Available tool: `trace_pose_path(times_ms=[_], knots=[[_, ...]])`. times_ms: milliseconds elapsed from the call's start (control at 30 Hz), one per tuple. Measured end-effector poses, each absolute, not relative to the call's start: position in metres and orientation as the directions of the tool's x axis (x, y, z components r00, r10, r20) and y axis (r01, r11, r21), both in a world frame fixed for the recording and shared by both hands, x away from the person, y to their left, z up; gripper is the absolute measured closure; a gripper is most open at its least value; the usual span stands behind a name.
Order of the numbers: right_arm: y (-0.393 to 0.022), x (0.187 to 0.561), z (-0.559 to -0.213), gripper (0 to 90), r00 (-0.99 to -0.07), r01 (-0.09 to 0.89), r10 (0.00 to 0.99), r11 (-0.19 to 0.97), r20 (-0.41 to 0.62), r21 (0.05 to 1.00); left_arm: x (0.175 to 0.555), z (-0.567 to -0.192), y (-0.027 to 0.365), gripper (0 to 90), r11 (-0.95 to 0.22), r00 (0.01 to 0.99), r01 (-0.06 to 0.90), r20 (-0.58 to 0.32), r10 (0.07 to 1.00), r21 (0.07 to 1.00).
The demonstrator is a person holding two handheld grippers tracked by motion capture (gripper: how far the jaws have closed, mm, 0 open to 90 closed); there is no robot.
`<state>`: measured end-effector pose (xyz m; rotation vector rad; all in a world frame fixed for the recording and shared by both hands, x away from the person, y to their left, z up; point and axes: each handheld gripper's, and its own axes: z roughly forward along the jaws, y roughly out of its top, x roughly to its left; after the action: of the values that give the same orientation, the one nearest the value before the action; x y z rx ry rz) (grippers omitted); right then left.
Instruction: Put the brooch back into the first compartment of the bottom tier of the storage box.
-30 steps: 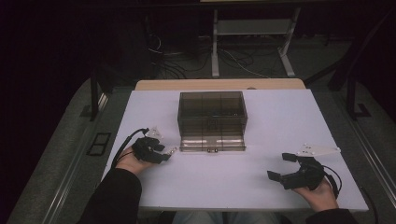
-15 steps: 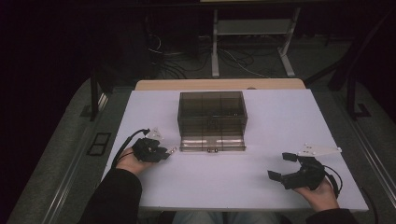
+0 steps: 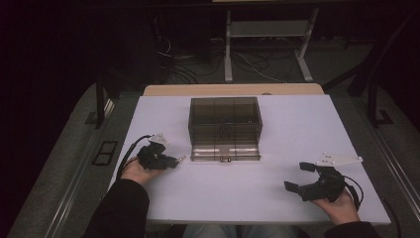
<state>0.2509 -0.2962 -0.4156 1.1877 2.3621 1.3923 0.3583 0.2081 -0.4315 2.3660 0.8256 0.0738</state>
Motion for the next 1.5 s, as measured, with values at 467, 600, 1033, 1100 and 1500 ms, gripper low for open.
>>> trace_pose_path(times_ms=[467,600,1033,1100,1500], knots=[[-0.296,0.25,-0.415,0.6,-0.673,0.555,0.696,0.251,0.25,0.793,0.356,-0.421,0.217,79.0,-0.539,0.783,0.562,-0.191,0.592,0.628],[-0.296,0.25,-0.415,0.6,-0.673,0.556,0.696,0.252,0.251,0.792,0.355,-0.418,0.218,79.0,-0.523,0.781,0.564,-0.206,0.59,0.639],[-0.297,0.25,-0.415,0.6,-0.673,0.554,0.696,0.251,0.25,0.793,0.351,-0.407,0.224,79.0,-0.492,0.788,0.545,-0.215,0.577,0.679],[-0.297,0.25,-0.415,0.6,-0.674,0.553,0.696,0.251,0.249,0.794,0.35,-0.405,0.224,79.0,-0.487,0.788,0.543,-0.215,0.577,0.684],[-0.297,0.25,-0.415,0.6,-0.674,0.554,0.695,0.251,0.25,0.794,0.35,-0.39,0.225,79.0,-0.485,0.798,0.52,-0.198,0.569,0.703]])
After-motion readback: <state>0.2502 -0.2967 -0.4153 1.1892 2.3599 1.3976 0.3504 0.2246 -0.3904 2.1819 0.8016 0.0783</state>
